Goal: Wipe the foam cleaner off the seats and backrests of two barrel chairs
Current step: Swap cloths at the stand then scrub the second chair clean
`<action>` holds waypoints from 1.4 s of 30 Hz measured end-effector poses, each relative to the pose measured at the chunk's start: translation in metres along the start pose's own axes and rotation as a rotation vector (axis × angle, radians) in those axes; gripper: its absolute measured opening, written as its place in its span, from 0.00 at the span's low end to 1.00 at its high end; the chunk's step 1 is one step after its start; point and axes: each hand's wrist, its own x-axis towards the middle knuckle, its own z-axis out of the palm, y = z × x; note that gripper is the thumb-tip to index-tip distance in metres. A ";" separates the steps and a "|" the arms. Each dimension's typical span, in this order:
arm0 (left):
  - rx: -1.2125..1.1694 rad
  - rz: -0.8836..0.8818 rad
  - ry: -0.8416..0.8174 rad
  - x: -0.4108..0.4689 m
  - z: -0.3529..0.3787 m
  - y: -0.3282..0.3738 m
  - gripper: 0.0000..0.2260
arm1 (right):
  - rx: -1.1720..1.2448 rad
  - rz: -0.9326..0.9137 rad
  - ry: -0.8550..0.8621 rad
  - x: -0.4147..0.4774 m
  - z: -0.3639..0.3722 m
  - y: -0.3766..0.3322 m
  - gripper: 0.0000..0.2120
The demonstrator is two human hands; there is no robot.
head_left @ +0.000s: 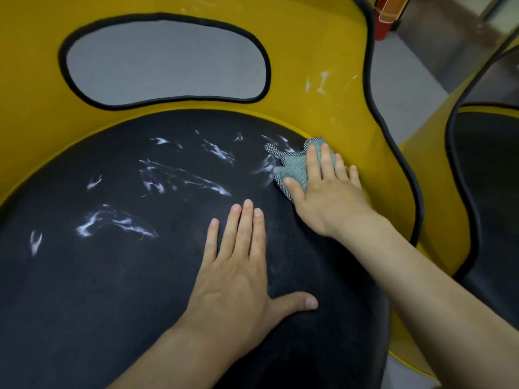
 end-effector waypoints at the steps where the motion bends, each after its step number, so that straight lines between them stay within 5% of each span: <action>1: -0.001 0.000 -0.001 -0.001 0.001 0.000 0.57 | 0.003 -0.010 0.007 -0.012 0.002 0.002 0.37; 7: -0.032 -0.017 -0.001 -0.001 0.002 0.000 0.58 | -0.040 -0.061 0.022 -0.112 0.022 0.008 0.40; 17: -0.020 -0.022 0.017 0.001 0.004 0.001 0.58 | -0.024 0.028 -0.004 0.022 -0.006 -0.015 0.39; 26: -0.040 -0.015 0.019 0.000 0.004 0.000 0.59 | -0.035 -0.097 0.023 -0.116 0.029 0.014 0.39; 36: 0.011 -0.035 -0.017 0.004 0.000 0.001 0.60 | 0.010 -0.018 -0.022 0.032 -0.011 -0.018 0.39; 42: -0.034 -0.018 0.002 0.001 0.005 0.000 0.58 | -0.017 -0.095 0.073 -0.050 0.012 0.004 0.37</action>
